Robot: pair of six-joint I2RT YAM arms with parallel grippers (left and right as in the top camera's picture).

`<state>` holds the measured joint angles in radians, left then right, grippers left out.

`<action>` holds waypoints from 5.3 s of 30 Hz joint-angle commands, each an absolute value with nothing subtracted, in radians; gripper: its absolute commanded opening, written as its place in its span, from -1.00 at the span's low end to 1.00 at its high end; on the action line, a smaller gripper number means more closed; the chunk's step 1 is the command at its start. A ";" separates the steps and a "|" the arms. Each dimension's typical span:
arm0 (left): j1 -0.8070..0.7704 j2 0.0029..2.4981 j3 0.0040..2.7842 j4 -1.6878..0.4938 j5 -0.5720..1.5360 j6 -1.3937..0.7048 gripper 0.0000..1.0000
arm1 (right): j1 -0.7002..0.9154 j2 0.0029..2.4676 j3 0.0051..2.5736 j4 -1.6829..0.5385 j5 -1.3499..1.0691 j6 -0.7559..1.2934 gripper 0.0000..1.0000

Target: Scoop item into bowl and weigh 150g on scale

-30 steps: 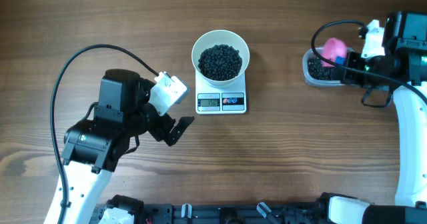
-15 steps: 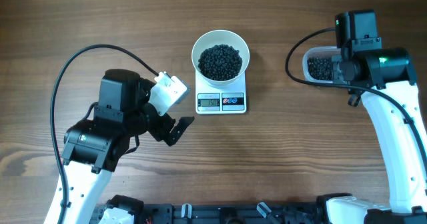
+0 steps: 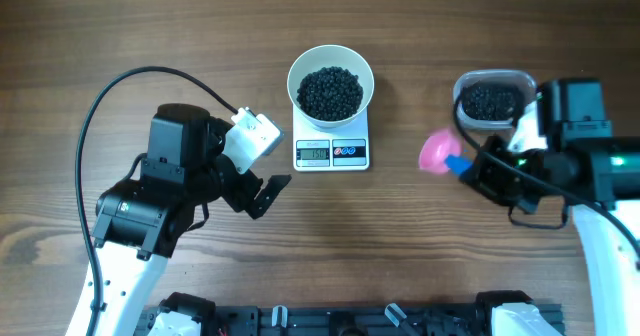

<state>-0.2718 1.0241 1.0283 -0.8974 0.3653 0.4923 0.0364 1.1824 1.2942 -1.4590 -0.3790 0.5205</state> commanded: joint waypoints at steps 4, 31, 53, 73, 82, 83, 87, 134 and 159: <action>-0.265 1.021 1.044 -0.896 0.374 0.487 1.00 | 0.036 1.187 1.016 -1.433 -0.548 0.423 -0.92; -0.265 1.021 1.044 -0.896 0.374 0.487 1.00 | -0.113 1.185 0.888 -1.239 -0.094 0.777 0.99; -0.265 1.021 1.044 -0.896 0.374 0.487 1.00 | -0.110 0.950 0.888 -0.599 -0.105 0.827 1.00; -0.265 1.021 1.044 -0.896 0.374 0.487 1.00 | -0.036 0.107 0.295 -0.329 0.067 0.638 1.00; -0.265 1.021 1.044 -0.896 0.374 0.487 1.00 | -0.036 0.003 0.179 -0.226 0.038 0.447 1.00; -0.265 1.021 1.044 -0.896 0.374 0.487 1.00 | -0.036 0.003 0.172 -0.206 0.022 0.407 1.00; -0.265 1.021 1.044 -0.896 0.374 0.487 1.00 | -0.020 0.003 0.138 -0.149 -0.039 0.228 0.99; -0.264 1.021 1.044 -0.896 0.374 0.487 1.00 | 0.043 0.004 0.026 -0.041 -0.053 0.053 1.00; -0.266 0.503 1.044 -1.168 0.088 -0.143 0.99 | 0.043 0.004 0.026 -0.041 -0.053 0.053 1.00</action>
<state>-0.2718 0.6220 1.0321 -1.1557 0.1703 0.0582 0.0387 0.0139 0.0338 -0.0437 -0.0372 0.0654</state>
